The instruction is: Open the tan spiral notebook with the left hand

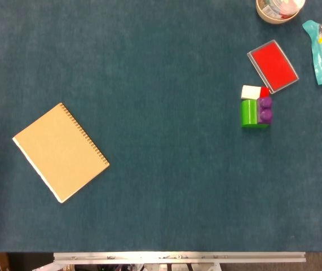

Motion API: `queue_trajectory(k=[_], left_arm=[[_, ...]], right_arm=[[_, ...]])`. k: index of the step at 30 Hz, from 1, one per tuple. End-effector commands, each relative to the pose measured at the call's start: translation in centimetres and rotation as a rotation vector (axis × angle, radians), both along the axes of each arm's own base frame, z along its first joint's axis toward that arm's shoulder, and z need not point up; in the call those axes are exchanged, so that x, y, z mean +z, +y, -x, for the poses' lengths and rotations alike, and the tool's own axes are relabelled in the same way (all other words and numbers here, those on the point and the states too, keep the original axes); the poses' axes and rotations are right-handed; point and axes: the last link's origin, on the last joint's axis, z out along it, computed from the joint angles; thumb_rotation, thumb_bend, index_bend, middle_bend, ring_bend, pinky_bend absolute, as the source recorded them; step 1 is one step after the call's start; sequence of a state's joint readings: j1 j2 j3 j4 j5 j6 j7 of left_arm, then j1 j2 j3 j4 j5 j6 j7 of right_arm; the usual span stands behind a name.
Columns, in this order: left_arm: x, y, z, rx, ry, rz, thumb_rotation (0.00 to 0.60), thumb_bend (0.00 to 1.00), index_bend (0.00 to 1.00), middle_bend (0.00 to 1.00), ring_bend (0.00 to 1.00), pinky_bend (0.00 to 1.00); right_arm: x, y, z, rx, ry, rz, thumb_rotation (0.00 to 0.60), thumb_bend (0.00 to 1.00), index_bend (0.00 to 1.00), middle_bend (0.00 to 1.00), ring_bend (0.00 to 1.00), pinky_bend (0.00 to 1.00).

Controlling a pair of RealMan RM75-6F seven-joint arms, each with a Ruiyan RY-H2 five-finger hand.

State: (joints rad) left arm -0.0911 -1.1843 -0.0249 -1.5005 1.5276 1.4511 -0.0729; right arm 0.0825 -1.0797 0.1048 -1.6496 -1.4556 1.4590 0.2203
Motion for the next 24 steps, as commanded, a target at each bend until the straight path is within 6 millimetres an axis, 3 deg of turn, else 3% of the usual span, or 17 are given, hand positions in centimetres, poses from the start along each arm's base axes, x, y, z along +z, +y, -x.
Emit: queue_trajectory(k=[1,11,24], left_arm=[[-0.4,0.9,1.6,-0.051,0.03,0.094,0.6,0.31,0.11,0.19,0.17,0.18],[-2.4,2.1,3.7,-0.227,0.049,0.197,0.6,0.16,0.1,0.16,0.17,0.15],[-6.4,2.4,3.0,-0.42,0.096,0.326,0.6,0.15,0.1,0.14,0.16,0.15]], right_arm=[[0.0,0.0,0.0,0.002,0.0,-0.001,0.6,0.53,0.38,0.37,0.28,0.37],[0.1,0.0,-0.4,0.014,0.001,0.004,0.6,0.53,0.38,0.37,0.28,0.37],[0.1,0.3,-0.6,0.016,0.007,0.004,0.6,0.53,0.38,0.37,0.28,0.37]])
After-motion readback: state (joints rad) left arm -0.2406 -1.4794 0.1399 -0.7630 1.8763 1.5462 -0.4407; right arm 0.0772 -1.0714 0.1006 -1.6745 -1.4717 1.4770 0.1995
